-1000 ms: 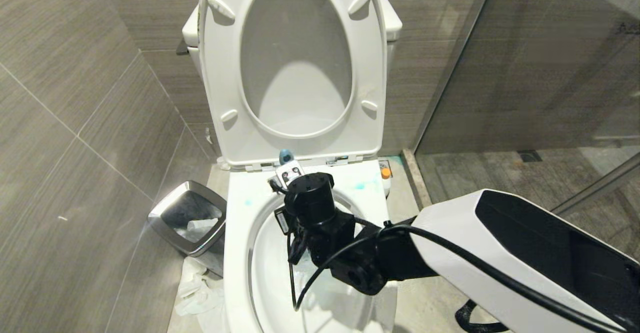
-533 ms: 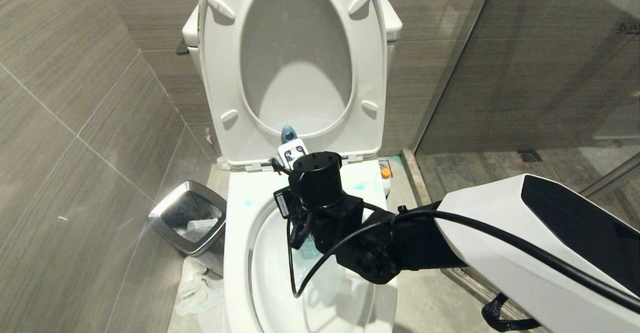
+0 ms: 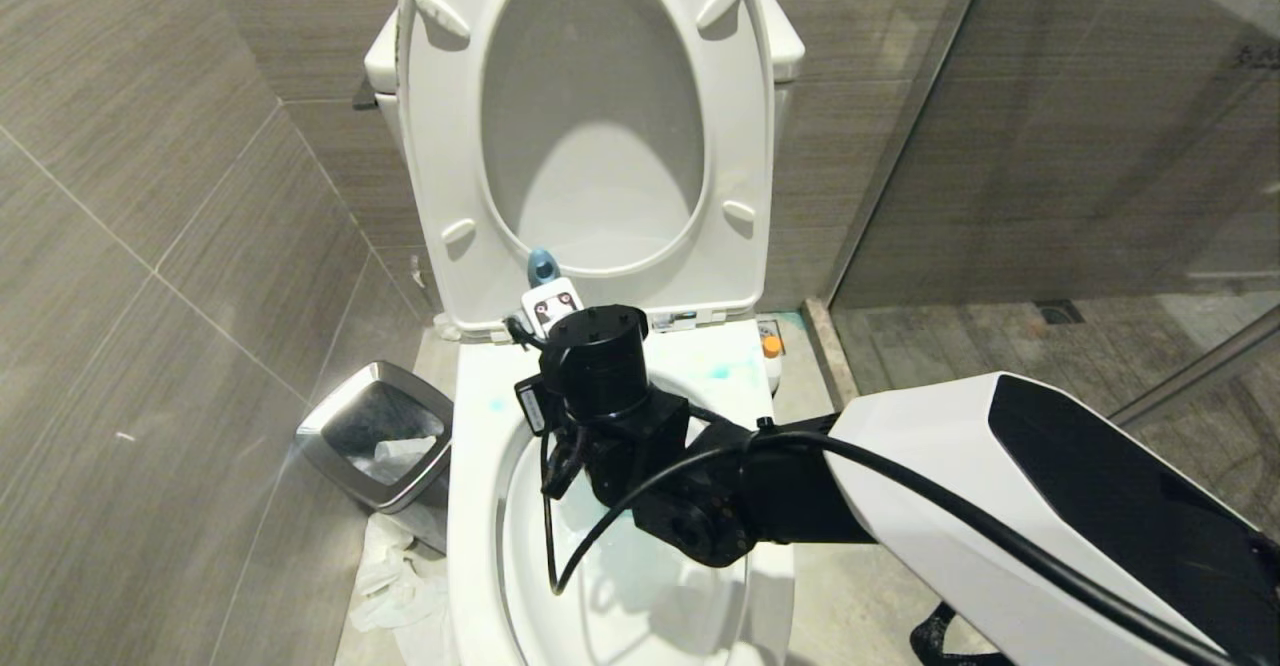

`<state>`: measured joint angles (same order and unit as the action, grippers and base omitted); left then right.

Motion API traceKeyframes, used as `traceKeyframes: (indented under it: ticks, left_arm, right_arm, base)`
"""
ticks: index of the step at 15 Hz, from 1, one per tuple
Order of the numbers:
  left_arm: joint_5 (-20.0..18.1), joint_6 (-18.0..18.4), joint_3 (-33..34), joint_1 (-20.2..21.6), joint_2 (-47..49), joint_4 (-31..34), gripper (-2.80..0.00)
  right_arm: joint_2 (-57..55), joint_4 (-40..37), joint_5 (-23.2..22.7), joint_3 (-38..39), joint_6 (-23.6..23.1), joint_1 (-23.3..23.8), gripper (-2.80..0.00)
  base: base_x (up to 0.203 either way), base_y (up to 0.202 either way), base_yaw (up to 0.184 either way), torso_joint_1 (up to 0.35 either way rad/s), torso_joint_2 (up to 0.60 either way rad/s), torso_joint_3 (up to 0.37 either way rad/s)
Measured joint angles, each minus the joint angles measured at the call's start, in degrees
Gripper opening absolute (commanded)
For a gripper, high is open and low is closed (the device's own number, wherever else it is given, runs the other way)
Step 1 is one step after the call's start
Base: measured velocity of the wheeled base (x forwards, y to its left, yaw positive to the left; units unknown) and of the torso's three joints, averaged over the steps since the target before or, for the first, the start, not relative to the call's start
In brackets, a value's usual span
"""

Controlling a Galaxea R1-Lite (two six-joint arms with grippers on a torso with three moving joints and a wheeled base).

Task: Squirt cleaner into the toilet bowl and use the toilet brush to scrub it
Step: Scrub the toilet bowl

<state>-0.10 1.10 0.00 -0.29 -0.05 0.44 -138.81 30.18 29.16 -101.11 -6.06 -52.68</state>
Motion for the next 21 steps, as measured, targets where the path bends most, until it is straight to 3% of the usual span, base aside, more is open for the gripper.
traceKeyframes:
  ticks: [7,16,21]
  left_arm:
    - [-0.23,0.05,0.00,0.05,0.00,-0.06,-2.80]
    - [-0.34,0.02,0.00,0.07,0.00,-0.09,-2.80]
    - [-0.43,0.11,0.00,0.07,0.00,-0.11,-2.80]
  right_arm:
    - [-1.20,-0.09,0.18,1.51,0.68,-5.55,-2.80]
    - [9.97,0.43,3.16,23.01,8.97,-11.34,-2.80]
    - [16.24,1.80,3.74,33.27,10.72,-12.64,-2.80]
  base:
    - [0.000,0.000,0.000,0.000,0.00,0.000]
    - [0.000,0.000,0.000,0.000,0.00,0.000]
    - [0.000,0.000,0.000,0.000,0.00,0.000]
